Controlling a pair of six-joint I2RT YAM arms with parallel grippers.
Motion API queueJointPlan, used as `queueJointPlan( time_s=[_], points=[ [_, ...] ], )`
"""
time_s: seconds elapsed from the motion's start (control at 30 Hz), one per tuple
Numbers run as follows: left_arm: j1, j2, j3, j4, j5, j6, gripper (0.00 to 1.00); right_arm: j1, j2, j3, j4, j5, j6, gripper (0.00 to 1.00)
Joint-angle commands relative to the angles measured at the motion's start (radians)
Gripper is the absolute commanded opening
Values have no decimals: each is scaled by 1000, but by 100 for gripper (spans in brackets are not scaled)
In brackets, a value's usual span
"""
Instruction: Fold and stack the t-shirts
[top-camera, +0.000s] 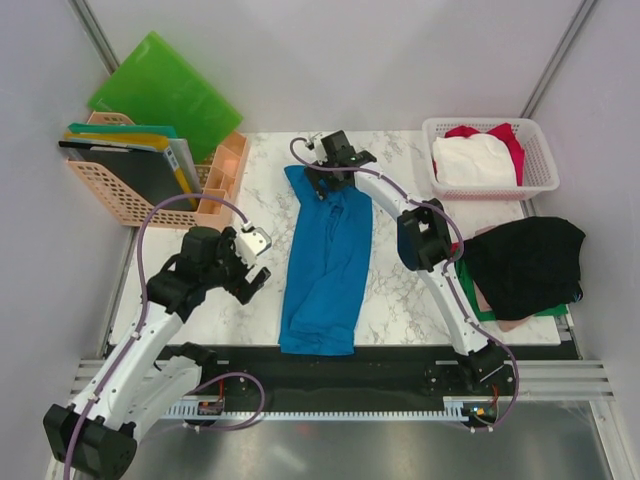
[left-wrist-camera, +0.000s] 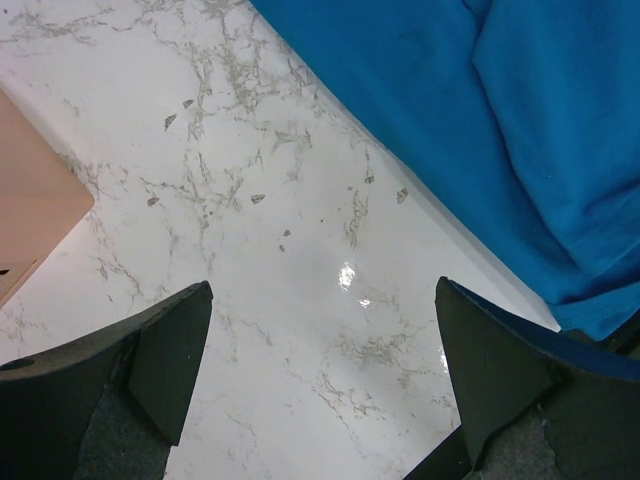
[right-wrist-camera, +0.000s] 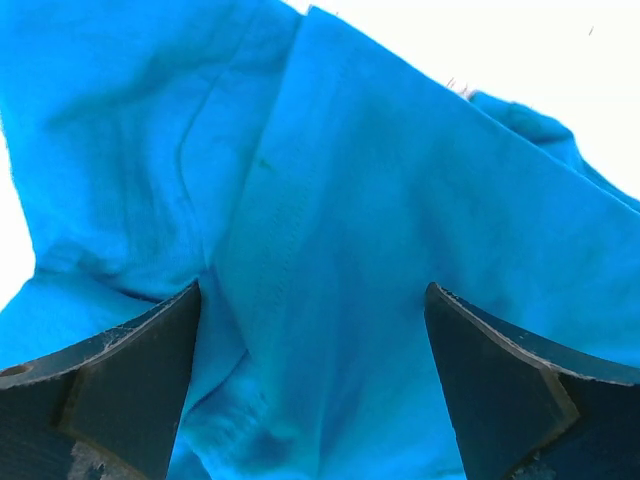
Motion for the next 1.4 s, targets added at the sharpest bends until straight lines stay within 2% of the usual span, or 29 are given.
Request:
queueJointPlan(
  time_s=[0.0, 0.07, 0.13, 0.17, 0.23, 0.4, 0.53, 0.63, 0.83, 0.93, 1.0, 1.03, 1.07, 1.1, 1.13, 1.17, 1.23, 1.37],
  points=[
    [21, 6, 5, 14, -1, -22, 100, -17, 56, 34, 75, 7, 16, 98],
    [27, 13, 6, 14, 2, -22, 100, -28, 53, -11, 129, 42, 37, 98],
    [31, 19, 8, 12, 2, -22, 100, -28, 36, -116, 273, 159, 54, 98],
    [34, 27, 12, 14, 0, -20, 100, -28, 41, -126, 333, 201, 74, 98],
    [34, 42, 14, 14, 2, -19, 100, -28, 63, -59, 339, 261, 86, 98],
    [34, 85, 46, 15, 14, -25, 100, -22, 24, -146, 473, 290, 76, 98],
    [34, 98, 52, 17, 17, -25, 100, -19, -11, -198, 482, 304, 79, 98],
    [33, 91, 49, 19, 22, -23, 100, -19, -109, -293, 505, 283, 93, 98],
    [34, 98, 35, 32, 36, -19, 100, -14, -467, -512, 546, 243, 93, 98],
    [34, 127, 52, 37, 37, -16, 100, -12, -686, -581, 479, 224, 85, 98],
    [33, 142, 61, 43, 45, -16, 100, -11, -761, -623, 373, 197, 73, 98],
    [34, 147, 68, 45, 49, -14, 100, -12, -819, -621, 314, 106, 42, 98],
    [33, 151, 72, 48, 55, -13, 100, -12, -837, -608, 129, 17, -54, 98],
    [33, 163, 75, 49, 59, -13, 100, -12, -844, -554, 15, -69, -99, 98],
    [31, 170, 83, 48, 59, -11, 100, -12, -851, -528, -91, -236, -128, 97],
    [33, 171, 83, 49, 62, -8, 100, -11, -854, -510, -295, -300, -192, 95],
    [33, 174, 88, 51, 62, -5, 100, 3, -875, -529, -467, -364, -188, 98],
    [31, 177, 80, 54, 51, 1, 100, 34, -1018, -808, -439, -388, -185, 98]
  ],
)
